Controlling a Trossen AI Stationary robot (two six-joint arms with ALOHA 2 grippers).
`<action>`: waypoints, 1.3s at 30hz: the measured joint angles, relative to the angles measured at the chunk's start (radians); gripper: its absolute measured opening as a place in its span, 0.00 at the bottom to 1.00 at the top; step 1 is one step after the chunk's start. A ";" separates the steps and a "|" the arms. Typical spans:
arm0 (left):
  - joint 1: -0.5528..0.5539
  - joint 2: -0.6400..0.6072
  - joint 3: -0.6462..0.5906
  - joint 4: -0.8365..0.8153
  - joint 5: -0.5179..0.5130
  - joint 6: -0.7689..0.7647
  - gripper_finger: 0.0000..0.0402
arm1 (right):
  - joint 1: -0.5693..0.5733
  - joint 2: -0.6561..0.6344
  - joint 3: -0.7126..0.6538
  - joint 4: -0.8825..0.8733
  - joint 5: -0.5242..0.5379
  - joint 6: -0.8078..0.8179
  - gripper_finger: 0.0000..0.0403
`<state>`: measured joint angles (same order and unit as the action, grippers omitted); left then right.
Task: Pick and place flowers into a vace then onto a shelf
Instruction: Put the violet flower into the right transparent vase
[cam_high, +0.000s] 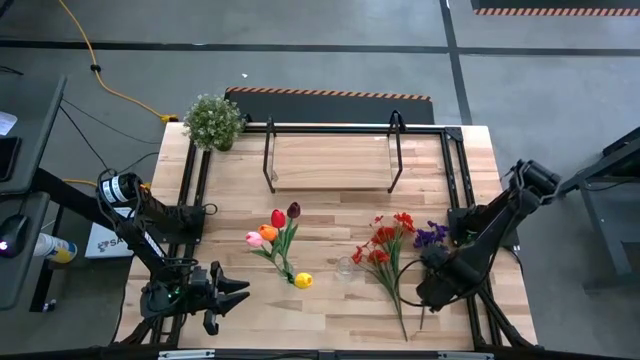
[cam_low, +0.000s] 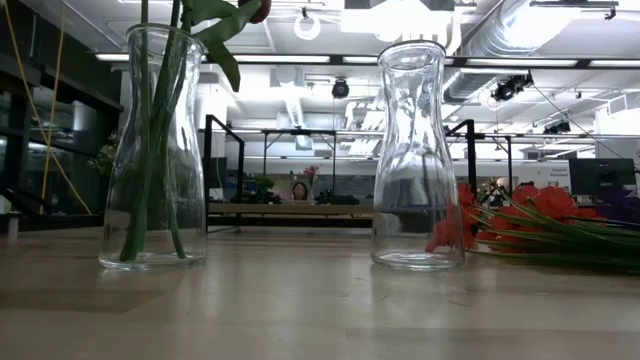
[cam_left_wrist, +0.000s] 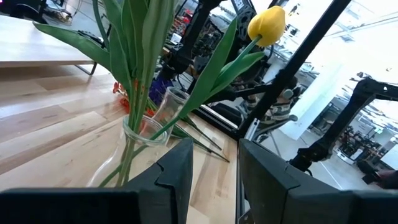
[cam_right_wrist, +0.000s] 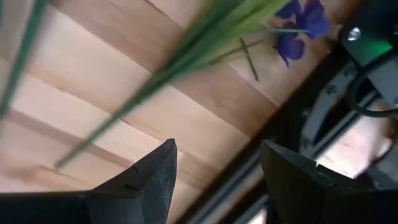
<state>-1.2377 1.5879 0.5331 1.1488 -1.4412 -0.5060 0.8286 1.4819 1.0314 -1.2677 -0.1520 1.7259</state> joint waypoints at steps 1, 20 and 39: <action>0.000 0.000 0.000 0.000 0.000 0.000 0.41 | 0.003 -0.010 0.000 -0.011 -0.006 -0.004 0.55; 0.000 0.000 0.000 0.002 0.038 -0.027 0.41 | 0.022 -0.299 -0.115 0.002 0.152 0.084 0.55; 0.000 0.000 0.000 0.001 0.035 -0.102 0.41 | -0.050 -0.399 -0.511 0.599 0.055 0.162 0.55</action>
<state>-1.2377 1.5883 0.5331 1.1502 -1.4060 -0.6079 0.7783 1.0828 0.5201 -0.6684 -0.0974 1.8881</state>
